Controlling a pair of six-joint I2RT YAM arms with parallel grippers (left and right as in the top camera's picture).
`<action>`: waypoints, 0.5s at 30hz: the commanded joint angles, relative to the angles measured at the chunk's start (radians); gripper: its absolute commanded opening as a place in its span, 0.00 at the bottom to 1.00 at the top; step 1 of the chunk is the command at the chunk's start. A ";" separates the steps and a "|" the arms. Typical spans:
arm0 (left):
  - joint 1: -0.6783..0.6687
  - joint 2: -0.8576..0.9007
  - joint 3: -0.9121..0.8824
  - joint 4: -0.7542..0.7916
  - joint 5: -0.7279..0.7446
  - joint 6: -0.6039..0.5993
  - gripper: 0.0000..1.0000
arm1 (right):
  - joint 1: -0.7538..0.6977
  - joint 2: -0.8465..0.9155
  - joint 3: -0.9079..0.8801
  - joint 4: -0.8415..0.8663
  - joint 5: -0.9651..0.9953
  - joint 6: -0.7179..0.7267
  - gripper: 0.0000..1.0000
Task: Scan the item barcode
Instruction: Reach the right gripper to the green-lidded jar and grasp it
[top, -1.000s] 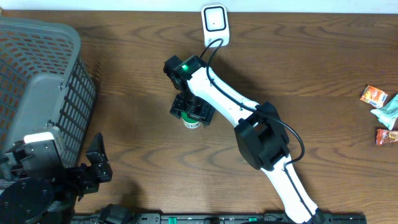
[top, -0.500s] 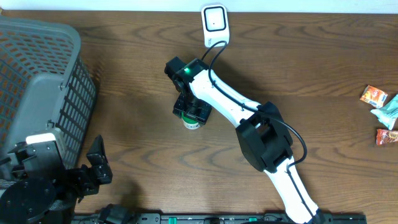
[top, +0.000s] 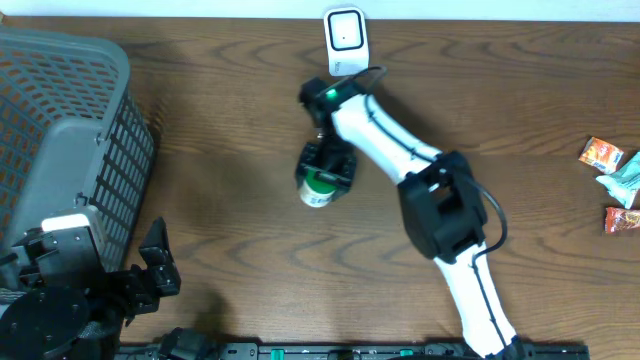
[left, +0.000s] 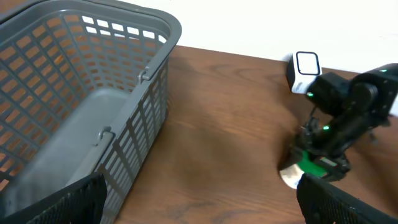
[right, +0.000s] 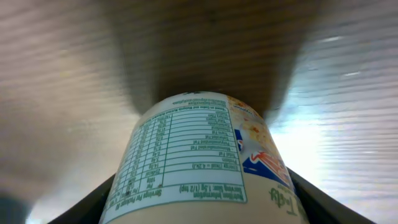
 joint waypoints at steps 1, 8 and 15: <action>0.005 0.002 -0.007 -0.003 -0.013 0.013 0.98 | -0.122 0.030 -0.016 -0.067 -0.167 -0.210 0.50; 0.005 0.002 -0.006 -0.003 -0.013 0.013 0.98 | -0.273 0.030 -0.016 -0.191 -0.173 -0.324 0.51; 0.005 0.002 -0.007 -0.003 -0.013 0.013 0.98 | -0.371 0.030 -0.016 -0.266 -0.233 -0.446 0.52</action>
